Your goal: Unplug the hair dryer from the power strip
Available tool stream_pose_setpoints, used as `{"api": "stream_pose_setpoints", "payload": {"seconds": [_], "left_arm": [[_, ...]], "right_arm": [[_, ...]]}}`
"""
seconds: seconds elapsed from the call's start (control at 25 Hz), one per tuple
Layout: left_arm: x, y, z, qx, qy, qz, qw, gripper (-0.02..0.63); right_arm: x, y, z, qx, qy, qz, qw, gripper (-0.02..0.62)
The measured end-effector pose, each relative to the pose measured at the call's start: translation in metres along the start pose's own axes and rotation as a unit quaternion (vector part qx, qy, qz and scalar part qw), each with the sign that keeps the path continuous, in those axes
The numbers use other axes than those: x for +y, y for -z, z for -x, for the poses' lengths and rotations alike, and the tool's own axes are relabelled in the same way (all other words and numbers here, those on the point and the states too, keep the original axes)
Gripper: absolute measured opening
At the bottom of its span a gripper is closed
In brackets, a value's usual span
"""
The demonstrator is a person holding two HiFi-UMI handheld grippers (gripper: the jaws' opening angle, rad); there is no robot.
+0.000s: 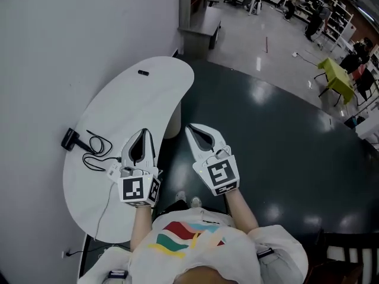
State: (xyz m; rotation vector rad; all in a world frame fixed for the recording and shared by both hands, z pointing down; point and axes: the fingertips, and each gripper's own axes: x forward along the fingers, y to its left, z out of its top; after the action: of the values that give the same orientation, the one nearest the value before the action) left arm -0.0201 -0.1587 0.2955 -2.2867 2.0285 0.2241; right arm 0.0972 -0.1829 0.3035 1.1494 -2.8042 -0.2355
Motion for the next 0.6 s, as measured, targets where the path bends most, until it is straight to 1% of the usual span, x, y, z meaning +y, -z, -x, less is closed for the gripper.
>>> {"api": "stream_pose_setpoints", "payload": {"seconds": [0.12,0.2,0.36,0.48,0.6], "left_arm": [[0.011,-0.003,-0.017,-0.006,-0.002,-0.005,1.0,-0.002],[0.019,0.005,-0.025,0.004,-0.008,-0.003,1.0,-0.002],[0.023,0.015,-0.039,0.013,-0.028,0.0,0.9995,-0.002],[0.022,0.011,-0.05,0.006,-0.048,-0.005,0.9988,-0.002],[0.024,0.006,-0.052,0.003,-0.065,-0.014,0.9978,-0.002]], "right_arm": [[-0.006,-0.01,-0.02,-0.016,0.003,-0.006,1.0,0.012],[-0.004,-0.008,-0.031,-0.017,0.001,-0.014,1.0,0.012],[-0.007,0.002,-0.043,-0.008,-0.023,-0.022,0.999,0.012],[-0.019,0.005,-0.048,-0.004,-0.036,-0.022,0.999,0.012],[-0.027,0.002,-0.053,-0.012,-0.053,-0.028,0.998,0.012]]}}
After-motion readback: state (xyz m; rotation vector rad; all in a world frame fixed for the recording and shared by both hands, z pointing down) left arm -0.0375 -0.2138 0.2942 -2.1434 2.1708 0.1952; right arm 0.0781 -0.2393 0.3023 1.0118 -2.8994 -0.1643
